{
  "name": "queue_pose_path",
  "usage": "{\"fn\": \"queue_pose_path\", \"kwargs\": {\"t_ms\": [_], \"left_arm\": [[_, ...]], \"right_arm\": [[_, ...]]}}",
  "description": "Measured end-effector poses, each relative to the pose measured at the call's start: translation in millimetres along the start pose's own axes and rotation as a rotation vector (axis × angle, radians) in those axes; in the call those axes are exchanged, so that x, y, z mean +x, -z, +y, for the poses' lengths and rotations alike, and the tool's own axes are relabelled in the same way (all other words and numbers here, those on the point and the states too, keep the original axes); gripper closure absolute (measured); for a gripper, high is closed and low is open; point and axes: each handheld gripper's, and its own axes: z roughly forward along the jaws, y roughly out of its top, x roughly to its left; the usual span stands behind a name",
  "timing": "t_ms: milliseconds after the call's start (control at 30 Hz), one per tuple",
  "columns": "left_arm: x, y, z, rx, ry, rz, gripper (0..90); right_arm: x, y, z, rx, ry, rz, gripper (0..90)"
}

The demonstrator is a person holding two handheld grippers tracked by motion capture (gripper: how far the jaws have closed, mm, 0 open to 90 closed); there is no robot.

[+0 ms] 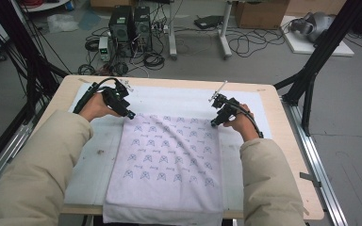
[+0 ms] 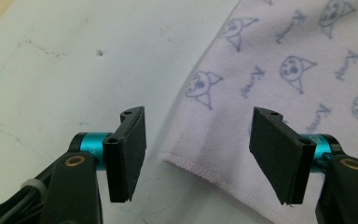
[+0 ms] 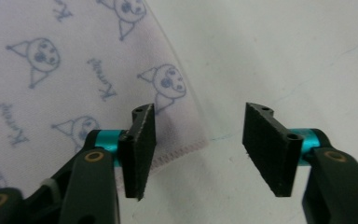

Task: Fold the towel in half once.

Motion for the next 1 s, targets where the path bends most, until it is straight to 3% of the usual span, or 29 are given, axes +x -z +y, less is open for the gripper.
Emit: {"fn": "queue_pose_path", "kwargs": {"t_ms": [67, 233, 400, 467, 533, 567, 633, 733, 1000], "left_arm": [[2.1, -4.1, -0.4, 0.009, 0.009, -0.003, 38.5], [4.7, -16.0, -0.7, 0.039, 0.010, -0.001, 46.6], [6.5, -26.6, -0.8, 0.071, 0.001, -0.003, 58.0], [5.4, -31.5, -0.9, 0.086, 0.004, -0.005, 65.3], [3.7, -36.2, -0.3, 0.107, -0.008, -0.015, 73.2], [2.3, -36.8, 0.5, 0.104, -0.015, -0.014, 77.2], [1.1, -36.4, 1.7, 0.108, -0.059, -0.004, 84.2], [3.6, -34.3, 2.1, 0.106, -0.063, 0.015, 86.0], [9.8, -13.6, 15.6, 0.066, -0.069, 0.141, 86.4]], "right_arm": [[-0.2, -5.2, -0.3, 0.031, 0.025, 0.015, 48.3], [-4.9, -10.3, -1.0, 0.031, 0.006, 0.016, 55.2], [-8.3, -18.0, -1.2, 0.045, -0.003, 0.046, 64.5], [-10.1, -19.2, -0.8, 0.037, -0.007, 0.077, 74.1], [-10.1, -18.0, 0.6, 0.042, 0.013, 0.067, 84.7], [-9.8, -18.2, 1.6, 0.037, 0.014, 0.066, 85.7], [-8.7, -18.7, 3.3, 0.044, 0.027, 0.052, 86.7], [-8.5, -16.5, 5.4, 0.038, 0.037, 0.005, 87.3], [-11.9, 4.9, 13.2, -0.071, 0.009, -0.147, 87.5]]}}
